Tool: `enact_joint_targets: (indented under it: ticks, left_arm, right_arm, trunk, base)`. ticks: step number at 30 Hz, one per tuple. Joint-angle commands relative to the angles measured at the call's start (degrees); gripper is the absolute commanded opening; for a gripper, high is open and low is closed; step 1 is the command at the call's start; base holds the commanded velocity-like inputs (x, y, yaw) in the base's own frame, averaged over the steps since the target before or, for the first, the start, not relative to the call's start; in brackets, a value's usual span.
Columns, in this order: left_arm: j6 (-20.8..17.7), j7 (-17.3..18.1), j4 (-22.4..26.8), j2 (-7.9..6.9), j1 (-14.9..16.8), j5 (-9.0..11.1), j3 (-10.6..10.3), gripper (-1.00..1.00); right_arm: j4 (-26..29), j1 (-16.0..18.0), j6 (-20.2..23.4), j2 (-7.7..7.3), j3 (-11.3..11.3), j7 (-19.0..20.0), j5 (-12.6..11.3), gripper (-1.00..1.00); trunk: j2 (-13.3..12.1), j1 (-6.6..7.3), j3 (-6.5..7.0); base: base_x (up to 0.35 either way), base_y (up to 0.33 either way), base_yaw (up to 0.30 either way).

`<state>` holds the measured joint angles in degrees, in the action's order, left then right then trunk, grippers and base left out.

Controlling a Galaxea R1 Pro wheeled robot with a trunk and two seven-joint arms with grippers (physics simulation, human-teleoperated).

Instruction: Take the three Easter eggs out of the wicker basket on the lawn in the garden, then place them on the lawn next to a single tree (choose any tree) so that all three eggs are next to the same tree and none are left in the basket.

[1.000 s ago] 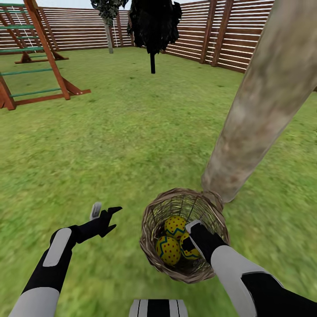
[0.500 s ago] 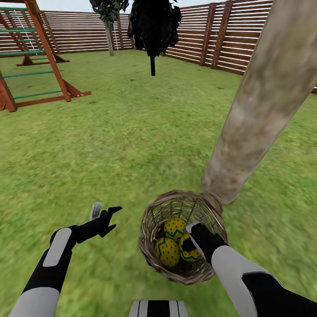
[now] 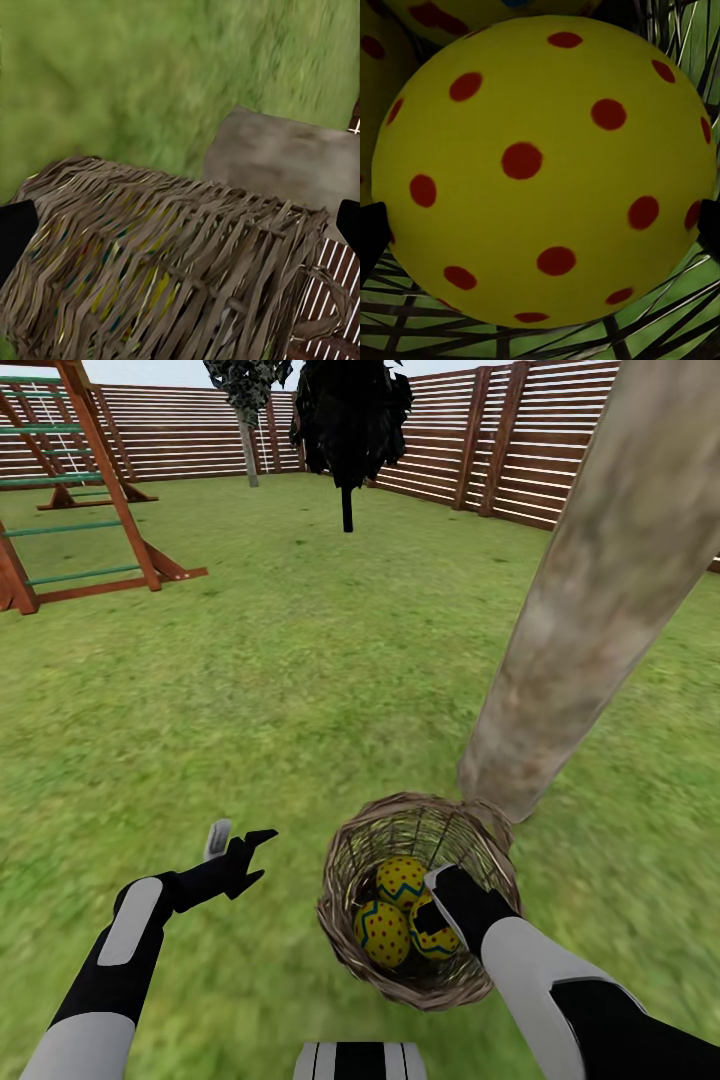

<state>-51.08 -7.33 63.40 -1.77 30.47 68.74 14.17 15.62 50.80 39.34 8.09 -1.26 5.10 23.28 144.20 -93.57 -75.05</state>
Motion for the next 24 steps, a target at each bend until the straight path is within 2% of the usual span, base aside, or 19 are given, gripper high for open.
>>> enact_joint_targets:
  ticks: [1, 8, 12, 15, 24]
  left_arm:
    - [-0.23, -0.58, 0.05, 0.01, 0.02, 0.61, 0.07, 1.0]
    - [-0.25, -0.58, 0.05, 0.01, 0.02, 0.57, 0.1, 1.0]
    - [-0.24, -0.58, 0.05, 0.01, 0.02, 0.63, 0.07, 1.0]
    - [-0.25, -0.58, 0.05, 0.01, 0.02, 0.58, 0.07, 1.0]
    - [-0.25, -0.58, 0.05, 0.02, 0.02, 0.44, 0.07, 1.0]
  right_arm:
    - [0.11, 0.0, 0.37, -0.07, -0.14, 0.52, 0.81, -1.0]
    - [0.11, 0.0, 0.39, -0.07, -0.14, 0.7, 0.85, -1.0]
    - [0.11, 0.0, 0.39, -0.09, -0.14, 0.7, 0.89, -1.0]
    - [0.11, 0.0, 0.39, -0.02, -0.14, 0.7, 0.93, -1.0]
    - [0.1, 0.0, 0.3, 0.08, -0.14, 0.7, 0.98, -1.0]
  trunk:
    - [0.02, 0.01, -0.04]
    - [0.02, 0.01, -0.04]
    - [-0.02, 0.09, 0.62]
    - [-0.02, 0.09, 0.62]
    - [-0.14, 0.32, 2.61]
  base:
    - [0.0, 0.0, 0.0]
    - [0.0, 0.0, 0.0]
    - [0.0, 0.0, 0.0]
    - [0.0, 0.0, 0.0]
    - [0.0, 0.0, 0.0]
